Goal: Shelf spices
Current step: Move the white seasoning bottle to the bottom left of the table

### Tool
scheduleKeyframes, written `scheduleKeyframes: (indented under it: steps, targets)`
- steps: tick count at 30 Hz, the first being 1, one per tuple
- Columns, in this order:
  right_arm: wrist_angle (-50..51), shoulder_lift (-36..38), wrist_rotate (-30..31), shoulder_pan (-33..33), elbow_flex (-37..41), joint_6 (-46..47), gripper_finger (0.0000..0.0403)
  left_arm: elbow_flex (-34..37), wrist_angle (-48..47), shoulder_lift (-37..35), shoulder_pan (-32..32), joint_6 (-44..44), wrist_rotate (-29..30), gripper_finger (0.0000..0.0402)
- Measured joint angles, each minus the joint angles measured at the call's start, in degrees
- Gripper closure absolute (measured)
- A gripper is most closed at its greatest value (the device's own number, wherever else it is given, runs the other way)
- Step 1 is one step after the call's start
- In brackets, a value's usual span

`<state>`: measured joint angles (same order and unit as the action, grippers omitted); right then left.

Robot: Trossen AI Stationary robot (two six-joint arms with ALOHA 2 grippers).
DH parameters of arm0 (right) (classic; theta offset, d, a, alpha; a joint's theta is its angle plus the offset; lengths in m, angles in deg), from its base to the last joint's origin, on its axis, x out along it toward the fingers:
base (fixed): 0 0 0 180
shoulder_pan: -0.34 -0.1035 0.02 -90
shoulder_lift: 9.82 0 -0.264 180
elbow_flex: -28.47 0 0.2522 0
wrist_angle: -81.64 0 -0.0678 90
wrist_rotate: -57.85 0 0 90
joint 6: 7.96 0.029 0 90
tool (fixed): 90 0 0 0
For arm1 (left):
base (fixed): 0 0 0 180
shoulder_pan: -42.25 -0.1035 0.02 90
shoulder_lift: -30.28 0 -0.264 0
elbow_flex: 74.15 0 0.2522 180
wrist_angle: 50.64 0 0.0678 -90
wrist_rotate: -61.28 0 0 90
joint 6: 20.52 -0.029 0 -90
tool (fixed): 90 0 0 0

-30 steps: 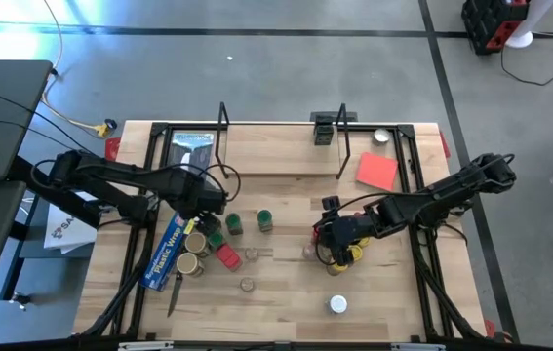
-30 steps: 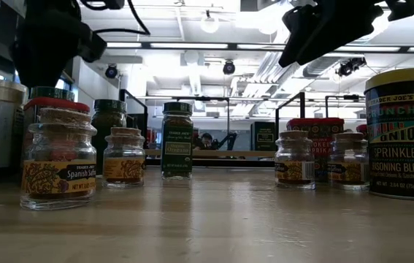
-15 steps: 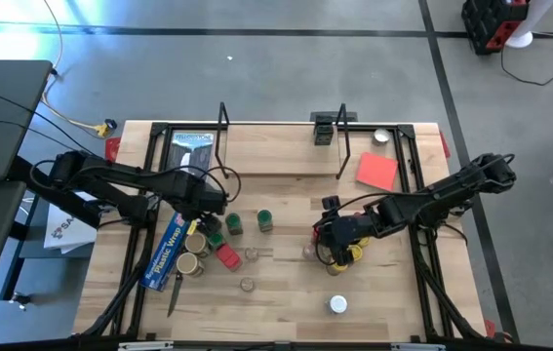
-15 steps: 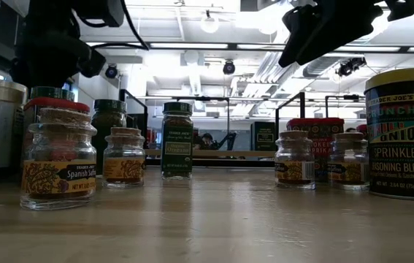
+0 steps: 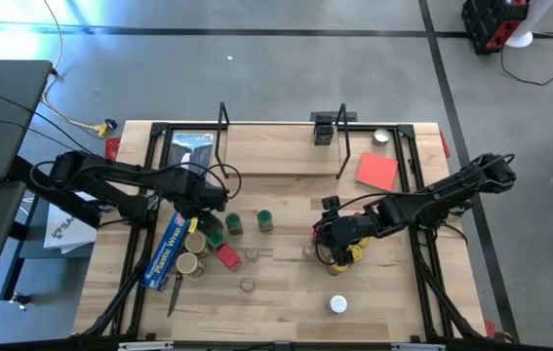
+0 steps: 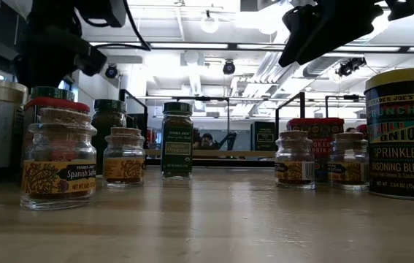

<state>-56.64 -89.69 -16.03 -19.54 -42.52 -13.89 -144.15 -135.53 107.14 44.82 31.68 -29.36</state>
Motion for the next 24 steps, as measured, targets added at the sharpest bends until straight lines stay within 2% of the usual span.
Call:
scheduleKeyframes:
  steps: [7, 11, 17, 21, 24]
  targets:
    - [0.0, 0.0, 0.0, 0.0, 0.0, 0.0, 0.0217, -13.3, -13.8, 0.0, -1.3, -1.3, 5.0, 0.0202]
    - [0.0, 0.0, 0.0, 0.0, 0.0, 1.1, 0.0217, -23.6, -17.6, -0.1, 1.4, 2.4, 5.0, 0.0200]
    - [0.0, 0.0, 0.0, 0.0, 0.0, 1.1, 0.0217, -34.3, -17.1, 0.2, 10.9, 10.7, 2.1, 0.0201]
    - [-0.6, 0.0, 1.2, 0.0, 0.0, 0.4, 0.0217, -35.7, -14.3, 2.1, 19.3, 18.1, 1.9, 0.0201]
    - [-1.9, 0.0, 1.5, 0.0, 0.0, -0.5, 0.0217, -35.7, -10.8, 5.4, 25.3, 22.7, -0.8, 0.0200]
